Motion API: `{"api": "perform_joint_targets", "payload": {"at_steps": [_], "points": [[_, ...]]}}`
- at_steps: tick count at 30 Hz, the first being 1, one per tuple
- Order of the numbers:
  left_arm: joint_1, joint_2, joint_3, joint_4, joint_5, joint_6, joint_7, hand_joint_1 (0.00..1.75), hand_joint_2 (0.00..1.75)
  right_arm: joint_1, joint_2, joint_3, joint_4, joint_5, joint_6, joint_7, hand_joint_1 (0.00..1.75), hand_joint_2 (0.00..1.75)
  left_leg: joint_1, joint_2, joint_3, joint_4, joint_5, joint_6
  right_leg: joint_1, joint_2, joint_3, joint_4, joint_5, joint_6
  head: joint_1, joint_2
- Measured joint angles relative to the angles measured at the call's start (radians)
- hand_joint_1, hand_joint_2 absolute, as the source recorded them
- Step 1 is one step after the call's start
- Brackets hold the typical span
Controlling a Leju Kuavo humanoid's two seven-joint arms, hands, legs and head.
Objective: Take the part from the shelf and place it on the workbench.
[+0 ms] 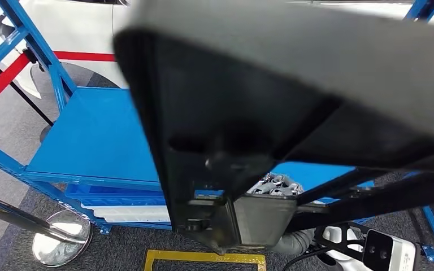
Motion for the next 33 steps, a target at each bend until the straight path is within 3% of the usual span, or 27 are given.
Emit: {"api": "perform_joint_targets", "payload": {"at_steps": [2, 5, 7, 9, 10, 11, 12, 13, 15, 16, 17, 19, 20, 22, 24, 25, 26, 27, 28, 30, 32, 33], "points": [[-0.003, 0.001, 0.0, 0.0, -0.003, 0.001, 0.001, 0.0, 1.75, 0.001, 0.0, 0.0, -0.004, 0.016, 0.012, -0.009, 1.75, 1.75, -0.005, -0.006, 0.027, -0.057, 0.014, 0.011, 0.001, 0.002, -0.003, -0.001, 0.01, 0.012, 0.0, 0.0], [-0.004, 0.002, -0.001, 0.0, -0.004, 0.005, 0.003, 0.0, 1.75, 0.003, 0.0, -0.001, -0.006, 0.029, 0.021, -0.017, 1.75, 1.75, -0.005, 0.001, 0.018, -0.064, 0.038, 0.033, -0.001, 0.003, -0.008, 0.001, 0.013, 0.03, 0.0, 0.0], [-0.005, 0.002, -0.001, 0.0, -0.004, 0.007, 0.005, 0.0, 1.75, 0.004, 0.0, -0.002, -0.006, 0.03, 0.022, -0.017, 1.75, 1.75, -0.001, 0.009, 0.003, -0.071, 0.06, 0.049, -0.002, 0.004, -0.033, 0.061, -0.053, 0.035, 0.0, 0.0], [-0.005, 0.002, -0.002, 0.0, -0.004, 0.01, 0.006, 0.0, 1.75, 0.005, 0.001, -0.002, -0.006, 0.027, 0.026, -0.017, 1.75, 1.75, -0.004, 0.015, -0.022, -0.069, 0.078, 0.055, -0.005, 0.003, -0.07, 0.187, -0.15, 0.038, 0.0, 0.0], [-0.005, 0.002, -0.002, 0.0, -0.003, 0.012, 0.007, 0.0, 1.75, 0.005, 0.002, -0.002, -0.005, 0.023, 0.03, -0.017, 1.75, 1.75, -0.005, 0.019, -0.035, -0.067, 0.085, 0.055, -0.005, 0.003, -0.08, 0.243, -0.176, 0.04, 0.0, 0.0], [-0.005, 0.002, -0.002, 0.0, -0.003, 0.015, 0.008, 0.0, 1.75, 0.005, 0.002, -0.002, -0.003, 0.015, 0.039, -0.017, 1.75, 1.75, -0.005, 0.024, -0.047, -0.064, 0.092, 0.054, -0.006, 0.003, -0.077, 0.273, -0.182, 0.042, 0.0, 0.0], [-0.005, 0.002, -0.002, 0.0, -0.003, 0.019, 0.011, 0.0, 1.75, 0.005, 0.002, -0.002, -0.001, 0.005, 0.049, -0.017, 1.75, 1.75, -0.005, 0.03, -0.058, -0.06, 0.097, 0.053, -0.007, 0.002, -0.056, 0.265, -0.167, 0.043, 0.0, 0.0], [-0.004, 0.002, -0.002, 0.0, -0.002, 0.022, 0.013, 0.0, 1.75, 0.003, 0.002, -0.003, 0.002, -0.007, 0.061, -0.017, 1.75, 1.75, -0.005, 0.036, -0.069, -0.055, 0.1, 0.051, -0.007, -0.003, -0.017, 0.22, -0.141, 0.044, 0.0, 0.0], [-0.003, 0.002, -0.002, 0.0, -0.002, 0.028, 0.016, 0.0, 1.75, -0.003, 0.002, -0.006, 0.005, -0.023, 0.079, -0.018, 1.75, 1.75, -0.007, 0.046, -0.086, -0.039, 0.105, 0.044, -0.004, -0.029, 0.078, 0.081, -0.109, 0.04, 0.0, 0.0], [-0.003, 0.002, -0.002, 0.0, -0.002, 0.031, 0.017, 0.0, 1.75, -0.005, 0.002, -0.008, 0.006, -0.025, 0.085, -0.018, 1.75, 1.75, -0.008, 0.05, -0.092, -0.033, 0.107, 0.039, 0.0, -0.04, 0.108, 0.031, -0.105, 0.035, 0.0, 0.0], [-0.003, 0.002, -0.002, 0.0, -0.003, 0.033, 0.019, 0.0, 1.75, -0.008, 0.002, -0.012, 0.006, -0.023, 0.089, -0.018, 1.75, 1.75, -0.01, 0.054, -0.096, -0.029, 0.11, 0.033, 0.003, -0.046, 0.122, 0.004, -0.108, 0.03, 0.0, 0.0], [-0.004, 0.002, -0.002, 0.0, -0.003, 0.035, 0.02, 0.0, 1.75, -0.008, 0.002, -0.022, 0.007, -0.015, 0.095, -0.019, 1.75, 1.75, -0.012, 0.063, -0.099, -0.029, 0.12, 0.021, 0.006, -0.038, 0.115, -0.004, -0.102, 0.017, 0.0, 0.0], [-0.004, 0.002, -0.002, 0.0, -0.003, 0.036, 0.021, 0.0, 1.75, -0.009, 0.002, -0.027, 0.008, -0.01, 0.097, -0.02, 1.75, 1.75, -0.011, 0.061, -0.103, -0.025, 0.117, 0.015, 0.004, -0.036, 0.109, -0.007, -0.095, 0.01, 0.0, 0.0], [-0.002, 0.0, -0.002, 0.0, -0.003, 0.037, 0.022, 0.0, 1.75, -0.01, 0.001, -0.035, 0.01, -0.007, 0.104, -0.02, 1.75, 1.75, -0.007, 0.043, -0.122, 0.022, 0.061, 0.002, -0.001, -0.033, 0.091, -0.013, -0.074, -0.006, 0.0, 0.0], [0.0, -0.001, -0.002, 0.0, -0.002, 0.037, 0.023, 0.0, 1.75, -0.01, 0.001, -0.039, 0.012, -0.007, 0.114, -0.02, 1.75, 1.75, -0.002, 0.021, -0.155, 0.137, -0.035, -0.009, 0.0, -0.028, 0.067, -0.012, -0.054, -0.015, 0.0, 0.0], [0.001, -0.001, -0.002, 0.0, -0.001, 0.038, 0.024, 0.0, 1.75, -0.009, 0.001, -0.041, 0.014, -0.007, 0.119, -0.02, 1.75, 1.75, -0.001, 0.016, -0.167, 0.197, -0.065, -0.013, 0.002, -0.026, 0.054, -0.011, -0.045, -0.016, 0.0, 0.0], [0.001, -0.001, -0.002, 0.0, -0.001, 0.038, 0.024, 0.0, 1.75, -0.009, 0.001, -0.043, 0.016, -0.008, 0.123, -0.02, 1.75, 1.75, -0.001, 0.015, -0.168, 0.236, -0.074, -0.015, 0.002, -0.023, 0.04, -0.009, -0.036, -0.015, 0.0, 0.0], [0.001, -0.002, -0.002, 0.0, 0.0, 0.038, 0.024, 0.0, 1.75, -0.009, 0.001, -0.046, 0.018, -0.009, 0.127, -0.02, 1.75, 1.75, -0.001, 0.014, -0.154, 0.241, -0.06, -0.015, 0.003, -0.021, 0.027, -0.006, -0.027, -0.014, 0.0, 0.0], [0.001, -0.002, -0.002, 0.0, 0.0, 0.039, 0.025, 0.0, 1.75, -0.01, 0.001, -0.048, 0.02, -0.011, 0.129, -0.02, 1.75, 1.75, -0.001, 0.014, -0.122, 0.21, -0.033, -0.014, 0.003, -0.018, 0.015, -0.004, -0.018, -0.012, 0.0, 0.0], [0.0, -0.002, -0.002, 0.0, 0.0, 0.039, 0.025, 0.0, 1.75, -0.012, 0.001, -0.054, 0.023, -0.013, 0.132, -0.02, 1.75, 1.75, -0.002, 0.009, -0.023, 0.072, 0.006, -0.005, 0.004, -0.015, -0.004, -0.001, -0.002, -0.006, 0.0, 0.0], [-0.002, -0.002, -0.002, 0.0, 0.0, 0.039, 0.026, 0.0, 1.75, -0.017, 0.001, -0.06, 0.027, -0.016, 0.132, -0.02, 1.75, 1.75, -0.006, 0.003, 0.048, -0.042, 0.004, 0.008, 0.004, -0.013, -0.011, -0.001, 0.014, 0.004, 0.0, 0.0], [-0.002, -0.002, -0.002, 0.0, -0.001, 0.039, 0.026, 0.0, 1.75, -0.019, 0.001, -0.063, 0.029, -0.018, 0.131, -0.02, 1.75, 1.75, -0.01, 0.0, 0.059, -0.066, -0.001, 0.014, 0.003, -0.013, -0.013, -0.004, 0.023, 0.01, 0.0, 0.0]]}}
